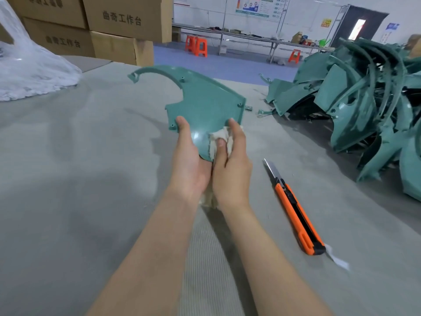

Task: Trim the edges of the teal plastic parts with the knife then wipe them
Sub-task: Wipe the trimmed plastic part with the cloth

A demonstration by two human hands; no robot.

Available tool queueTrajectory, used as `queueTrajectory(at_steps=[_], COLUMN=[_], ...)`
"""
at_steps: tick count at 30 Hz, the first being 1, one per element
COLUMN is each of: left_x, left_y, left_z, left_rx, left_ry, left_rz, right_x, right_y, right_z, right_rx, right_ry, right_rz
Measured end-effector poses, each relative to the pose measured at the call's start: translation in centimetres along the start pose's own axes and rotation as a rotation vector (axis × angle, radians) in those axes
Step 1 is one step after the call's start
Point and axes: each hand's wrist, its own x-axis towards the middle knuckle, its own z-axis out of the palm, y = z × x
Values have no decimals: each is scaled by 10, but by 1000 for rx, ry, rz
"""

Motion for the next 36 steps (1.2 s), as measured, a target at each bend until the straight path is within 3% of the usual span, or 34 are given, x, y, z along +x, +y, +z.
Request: queueTrajectory(at_steps=[4,10,15,22,25,28,32,36], left_x=[-2,-2,-11,-11,-10,-6,0,-2], left_y=[-4,-5,-5,10,11,13,12,4], left_z=[5,-4,-7,-18,-16,-11,-5,2], left_rx=[172,639,810,738,611,390,181,195], left_ry=[-44,-90,-289,-372,-330,-194,-15,54], left_rz=[48,63,-28,-210,-189,-45,138,269], right_x=[11,23,41,50,50,46,41,20], right_y=[9,29,34,40,37,33,19,1], right_z=[-12,-28,-38,-58,-67,-72,-63,-33], right_rx=[-64,-80,21,21,232,529,655,539], right_ry=[82,-35,181,263,325,383,238,-96], right_rz=[70,207,301,395,574,670,637,528])
